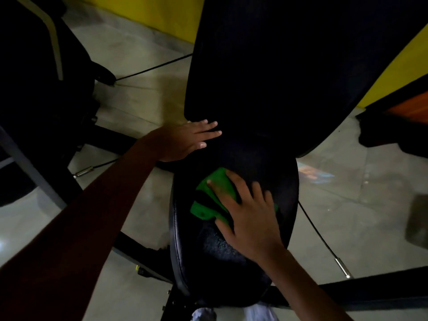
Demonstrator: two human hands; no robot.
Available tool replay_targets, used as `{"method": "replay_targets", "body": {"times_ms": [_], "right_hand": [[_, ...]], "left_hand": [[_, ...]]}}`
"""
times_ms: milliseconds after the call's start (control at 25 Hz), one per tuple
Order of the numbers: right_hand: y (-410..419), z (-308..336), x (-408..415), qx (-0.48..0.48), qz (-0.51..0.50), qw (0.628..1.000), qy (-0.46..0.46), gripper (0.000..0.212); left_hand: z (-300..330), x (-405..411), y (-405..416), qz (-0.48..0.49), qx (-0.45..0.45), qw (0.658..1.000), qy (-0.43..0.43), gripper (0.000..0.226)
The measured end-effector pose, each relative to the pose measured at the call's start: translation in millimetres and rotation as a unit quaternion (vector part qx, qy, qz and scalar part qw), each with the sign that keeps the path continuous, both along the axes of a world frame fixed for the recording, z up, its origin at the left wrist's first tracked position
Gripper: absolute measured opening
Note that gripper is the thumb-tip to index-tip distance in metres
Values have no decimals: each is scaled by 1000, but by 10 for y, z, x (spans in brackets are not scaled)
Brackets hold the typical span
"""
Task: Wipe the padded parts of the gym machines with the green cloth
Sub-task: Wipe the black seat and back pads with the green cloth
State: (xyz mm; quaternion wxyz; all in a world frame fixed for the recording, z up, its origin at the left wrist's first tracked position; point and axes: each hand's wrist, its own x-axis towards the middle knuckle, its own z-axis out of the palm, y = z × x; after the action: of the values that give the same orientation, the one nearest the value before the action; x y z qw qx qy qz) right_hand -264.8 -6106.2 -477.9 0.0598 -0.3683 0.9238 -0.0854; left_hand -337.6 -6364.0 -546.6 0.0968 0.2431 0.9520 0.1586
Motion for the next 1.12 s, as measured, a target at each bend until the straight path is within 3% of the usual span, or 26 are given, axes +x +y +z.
{"method": "replay_targets", "body": {"times_ms": [160, 400, 600, 920, 1120], "right_hand": [[-363, -70, -284, 20, 19, 1000, 9, 56], [177, 35, 94, -16, 41, 999, -14, 62], [-389, -63, -175, 27, 66, 997, 14, 60], [-179, 102, 336, 1, 275, 961, 3, 73], [-570, -81, -195, 17, 171, 984, 39, 57]], "left_hand": [[40, -124, -51, -32, -11, 999, -42, 59], [59, -91, -40, -31, -25, 999, -19, 55], [52, -133, -97, -57, -40, 997, -36, 58], [129, 8, -139, -105, -52, 993, 13, 55], [52, 35, -217, -122, -43, 991, -23, 59]]}}
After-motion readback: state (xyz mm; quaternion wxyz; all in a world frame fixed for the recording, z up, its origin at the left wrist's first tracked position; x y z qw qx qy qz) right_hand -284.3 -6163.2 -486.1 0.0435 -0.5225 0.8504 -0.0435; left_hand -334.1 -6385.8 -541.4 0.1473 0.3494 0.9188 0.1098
